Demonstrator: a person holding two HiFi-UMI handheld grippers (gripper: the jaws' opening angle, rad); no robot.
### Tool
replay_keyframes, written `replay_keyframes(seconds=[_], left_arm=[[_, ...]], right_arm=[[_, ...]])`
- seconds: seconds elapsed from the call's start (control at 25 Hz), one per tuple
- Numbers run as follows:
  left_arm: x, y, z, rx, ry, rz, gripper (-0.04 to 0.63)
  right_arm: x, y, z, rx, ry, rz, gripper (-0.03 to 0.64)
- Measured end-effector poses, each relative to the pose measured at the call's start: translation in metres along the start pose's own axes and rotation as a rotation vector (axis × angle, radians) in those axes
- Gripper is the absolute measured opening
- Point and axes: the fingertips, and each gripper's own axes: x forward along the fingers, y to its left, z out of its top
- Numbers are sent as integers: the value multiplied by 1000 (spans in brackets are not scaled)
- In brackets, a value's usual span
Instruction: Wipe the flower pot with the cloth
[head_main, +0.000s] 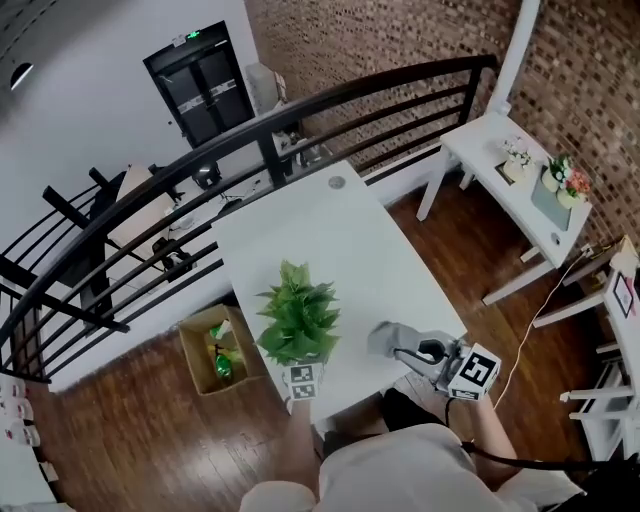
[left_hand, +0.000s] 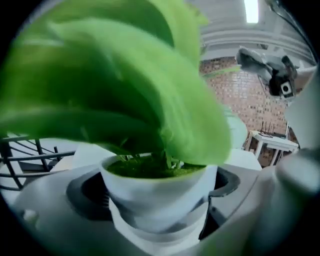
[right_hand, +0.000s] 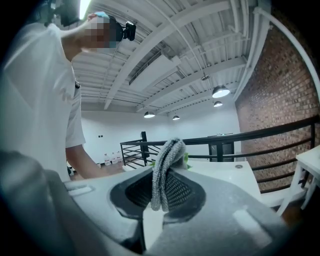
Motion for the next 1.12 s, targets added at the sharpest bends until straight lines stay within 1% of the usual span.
replay_keyframes(seconds=[0.08, 0.12, 0.24, 0.28, 0.32, 0.4, 0.48, 0.64, 0.76, 0.88, 0.96, 1.12], left_arm=[[-6, -2, -16, -3, -14, 1, 584], [-8, -5, -22, -5, 1, -10, 584], [-11, -20, -49, 10, 109, -89, 580], [-15, -25, -58, 22, 140, -115, 600], [-21, -29, -64, 31, 158, -130, 600], [-36, -35, -65, 20, 160, -129, 604], [-57, -41, -70, -15, 159, -119, 604], [-109, -40, -81, -69, 136, -106, 603], [-147, -30, -54, -92, 85, -101, 595], [-178, -27, -13, -58, 2, -104, 591], [-197, -27, 23, -39, -75, -73, 578], [-242, -53, 87, -30, -217, 29, 577]], right_arm=[[1, 4, -1, 4, 8, 0, 20], [2, 4, -1, 6, 10, 0, 20], [6, 5, 1, 13, 10, 2, 20], [9, 7, 2, 13, 8, 5, 20], [12, 9, 3, 13, 3, 9, 20], [19, 14, 7, 16, -10, 13, 20], [25, 20, 8, 20, -22, 5, 20], [41, 42, 12, 5, -67, -43, 20], [46, 64, 16, 5, -118, -111, 20], [44, 85, 10, 46, -167, -171, 20], [39, 98, 7, 49, -176, -179, 20], [6, 117, 14, -33, -200, -166, 20]])
